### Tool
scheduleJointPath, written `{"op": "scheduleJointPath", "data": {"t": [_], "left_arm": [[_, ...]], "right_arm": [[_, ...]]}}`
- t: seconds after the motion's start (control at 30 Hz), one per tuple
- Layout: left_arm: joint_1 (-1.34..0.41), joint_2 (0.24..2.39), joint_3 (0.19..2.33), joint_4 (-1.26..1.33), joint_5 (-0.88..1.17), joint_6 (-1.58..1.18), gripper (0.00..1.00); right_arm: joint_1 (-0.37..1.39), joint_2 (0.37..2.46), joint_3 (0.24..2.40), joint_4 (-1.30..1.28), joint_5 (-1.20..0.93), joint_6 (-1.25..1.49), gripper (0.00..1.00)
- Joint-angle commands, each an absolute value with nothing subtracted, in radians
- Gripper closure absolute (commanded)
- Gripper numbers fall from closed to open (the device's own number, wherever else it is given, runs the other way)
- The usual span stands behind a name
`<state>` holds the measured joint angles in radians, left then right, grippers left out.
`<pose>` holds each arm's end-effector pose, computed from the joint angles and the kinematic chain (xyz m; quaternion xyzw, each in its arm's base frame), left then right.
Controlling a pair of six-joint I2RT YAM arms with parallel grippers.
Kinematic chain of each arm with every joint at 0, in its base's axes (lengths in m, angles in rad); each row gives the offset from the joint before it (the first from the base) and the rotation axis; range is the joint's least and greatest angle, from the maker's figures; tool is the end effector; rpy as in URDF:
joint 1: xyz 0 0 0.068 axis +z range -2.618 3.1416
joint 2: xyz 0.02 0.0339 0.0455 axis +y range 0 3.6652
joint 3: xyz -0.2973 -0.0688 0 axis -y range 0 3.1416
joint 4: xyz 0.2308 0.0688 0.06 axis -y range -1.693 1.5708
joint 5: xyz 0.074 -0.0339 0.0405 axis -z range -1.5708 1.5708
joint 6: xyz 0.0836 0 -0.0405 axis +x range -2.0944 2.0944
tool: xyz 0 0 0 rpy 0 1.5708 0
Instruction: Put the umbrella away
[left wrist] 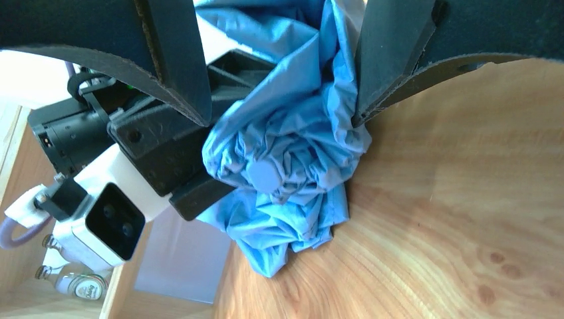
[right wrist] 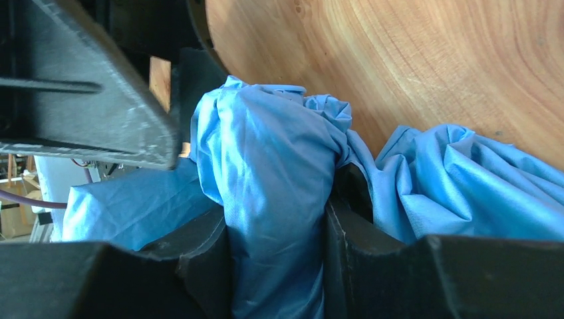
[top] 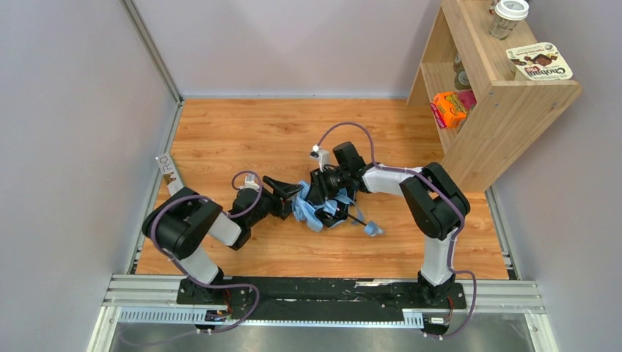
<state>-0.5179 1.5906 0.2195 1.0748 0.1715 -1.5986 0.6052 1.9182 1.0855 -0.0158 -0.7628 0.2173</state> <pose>0.2363 -0.1510 0.1508 -0.3683 0.7129 -0.5504 0.2307 0.3041 0.2806 0.1618 -0.2964 0.8266 0.4503 0.1614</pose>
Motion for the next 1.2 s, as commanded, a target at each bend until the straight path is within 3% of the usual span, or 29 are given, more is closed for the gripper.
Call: {"op": "scheduleJointPath", "data": {"t": [0.0,0.33,0.53,0.57,0.6,0.73,0.77,0.87,0.97,1.17], "left_arm": [[-0.525,1.706,0.296,1.334,0.163,-1.641,0.20],[-0.534,1.753,0.345,1.253,0.163,-1.589,0.22],[-0.538,1.851,0.354,1.353,0.182,-1.634,0.52],[-0.538,1.862,0.357,1.354,0.193,-1.643,0.64],[-0.537,1.870,0.359,1.356,0.198,-1.654,0.67],[-0.537,1.858,0.365,1.339,0.198,-1.652,0.96],[-0.535,1.850,0.365,1.333,0.204,-1.654,1.00],[-0.535,1.821,0.365,1.278,0.225,-1.654,1.00],[-0.537,1.786,0.347,1.240,0.241,-1.664,1.00],[-0.535,1.720,0.319,1.135,0.264,-1.667,1.00]], "right_arm": [[0.630,1.919,1.085,-0.089,-0.824,0.172,1.00],[0.707,1.882,1.130,-0.222,-0.756,-0.031,1.00],[0.744,1.894,1.184,-0.265,-0.756,-0.074,1.00],[0.752,1.898,1.189,-0.278,-0.753,-0.083,1.00],[0.755,1.899,1.193,-0.287,-0.744,-0.092,1.00],[0.772,1.904,1.223,-0.345,-0.669,-0.112,1.00],[0.773,1.895,1.223,-0.356,-0.631,-0.103,0.96],[0.781,1.832,1.203,-0.385,-0.476,-0.074,0.54],[0.808,1.737,1.189,-0.457,-0.268,-0.043,0.28],[0.912,1.519,1.140,-0.540,0.068,-0.057,0.08]]}}
